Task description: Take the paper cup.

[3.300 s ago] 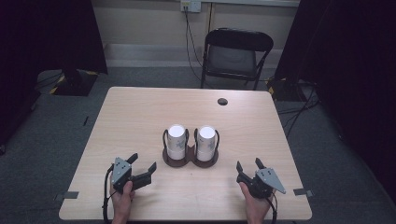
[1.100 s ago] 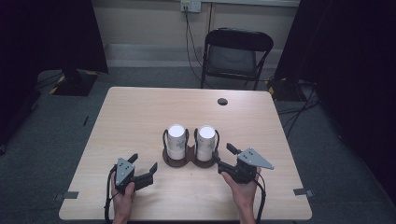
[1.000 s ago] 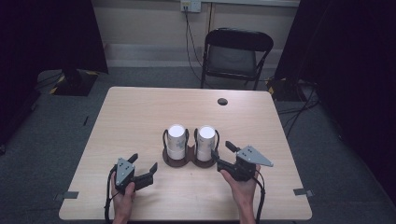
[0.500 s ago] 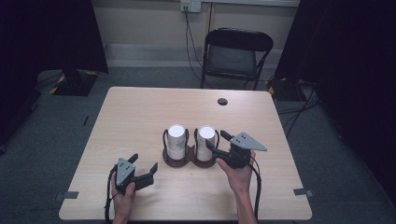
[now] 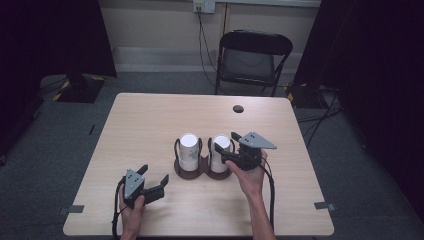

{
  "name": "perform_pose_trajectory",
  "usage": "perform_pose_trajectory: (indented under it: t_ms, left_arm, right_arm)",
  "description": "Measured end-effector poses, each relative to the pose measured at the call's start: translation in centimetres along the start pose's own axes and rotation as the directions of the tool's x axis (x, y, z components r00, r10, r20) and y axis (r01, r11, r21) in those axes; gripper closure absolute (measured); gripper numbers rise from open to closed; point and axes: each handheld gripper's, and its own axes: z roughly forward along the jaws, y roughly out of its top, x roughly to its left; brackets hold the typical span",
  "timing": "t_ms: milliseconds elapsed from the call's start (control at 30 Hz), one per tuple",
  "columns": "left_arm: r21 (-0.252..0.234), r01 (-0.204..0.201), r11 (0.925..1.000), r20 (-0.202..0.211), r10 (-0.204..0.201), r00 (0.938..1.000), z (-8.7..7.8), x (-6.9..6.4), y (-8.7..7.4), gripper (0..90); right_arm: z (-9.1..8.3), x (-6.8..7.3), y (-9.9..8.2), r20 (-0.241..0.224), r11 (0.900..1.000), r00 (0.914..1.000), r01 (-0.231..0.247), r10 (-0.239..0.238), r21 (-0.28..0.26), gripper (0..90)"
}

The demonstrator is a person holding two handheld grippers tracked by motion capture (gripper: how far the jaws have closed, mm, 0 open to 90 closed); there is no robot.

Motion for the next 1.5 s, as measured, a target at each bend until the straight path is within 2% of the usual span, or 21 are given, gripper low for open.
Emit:
perform_pose_trajectory:
  t_ms: [267, 533, 1500]
  left_arm:
    - [0.001, -0.002, 1.0000, 0.003, 0.002, 1.0000, 0.0, 0.0, 0.0, 15.8]
    - [0.001, -0.003, 1.0000, 0.003, 0.003, 1.0000, 0.0, 0.1, 0.0, 15.8]
    - [-0.004, 0.001, 1.0000, 0.003, -0.001, 1.0000, -0.1, 0.1, 0.0, 15.8]
  right_arm:
    - [1.1, 0.0, -0.1, -0.012, 0.9998, 0.9999, 0.001, 0.000, 0.022, 27.6]
    - [1.5, 0.0, -0.4, -0.014, 0.9993, 0.9999, 0.003, -0.003, 0.037, 28.7]
    - [2.1, -0.1, -0.6, -0.006, 0.9960, 0.9997, 0.023, -0.023, 0.086, 35.1]
